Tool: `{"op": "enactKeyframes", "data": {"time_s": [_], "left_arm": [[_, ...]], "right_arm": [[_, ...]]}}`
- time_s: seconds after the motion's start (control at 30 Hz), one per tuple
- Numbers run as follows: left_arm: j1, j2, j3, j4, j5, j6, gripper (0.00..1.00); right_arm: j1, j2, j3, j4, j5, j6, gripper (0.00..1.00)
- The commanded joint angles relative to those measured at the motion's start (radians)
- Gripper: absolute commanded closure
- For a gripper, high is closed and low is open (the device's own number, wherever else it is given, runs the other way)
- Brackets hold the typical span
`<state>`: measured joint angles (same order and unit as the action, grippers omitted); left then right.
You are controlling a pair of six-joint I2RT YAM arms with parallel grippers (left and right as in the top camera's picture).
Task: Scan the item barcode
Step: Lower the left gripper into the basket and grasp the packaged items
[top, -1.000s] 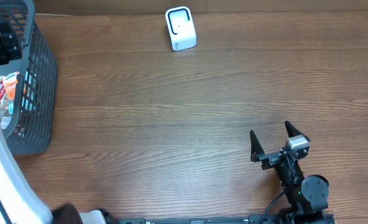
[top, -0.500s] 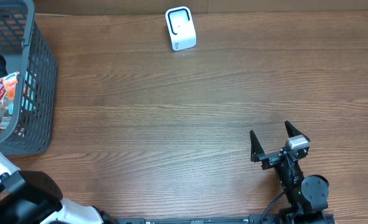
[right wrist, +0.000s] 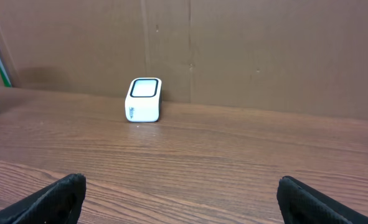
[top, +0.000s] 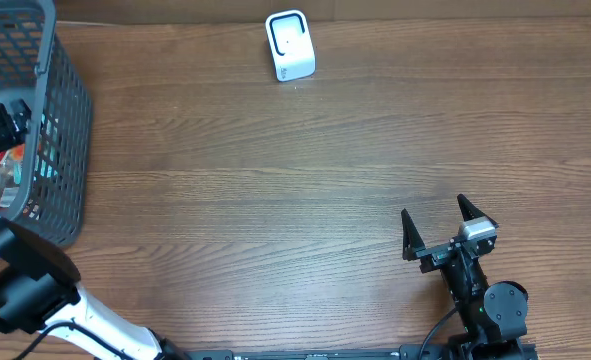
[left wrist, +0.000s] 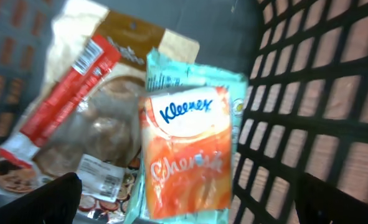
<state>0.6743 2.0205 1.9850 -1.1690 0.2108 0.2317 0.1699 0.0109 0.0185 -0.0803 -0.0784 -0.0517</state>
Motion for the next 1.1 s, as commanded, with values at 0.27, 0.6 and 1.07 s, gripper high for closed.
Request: {"op": "enactKeyframes", "data": {"time_s": [0.27, 0.6, 1.07], "left_arm": [[-0.012, 0.114, -0.022, -0.008, 0.018, 0.024, 0.00], [-0.014, 0.183, -0.028, -0.011, -0.010, 0.023, 0.04], [-0.014, 0.169, -0.019, -0.024, -0.011, 0.023, 0.64]], "right_arm": [[-0.003, -0.008, -0.011, 0.003, -0.002, 0.006, 0.00], [-0.003, -0.008, -0.011, 0.003, -0.002, 0.006, 0.00], [-0.003, -0.008, -0.011, 0.003, -0.002, 0.006, 0.00]]}}
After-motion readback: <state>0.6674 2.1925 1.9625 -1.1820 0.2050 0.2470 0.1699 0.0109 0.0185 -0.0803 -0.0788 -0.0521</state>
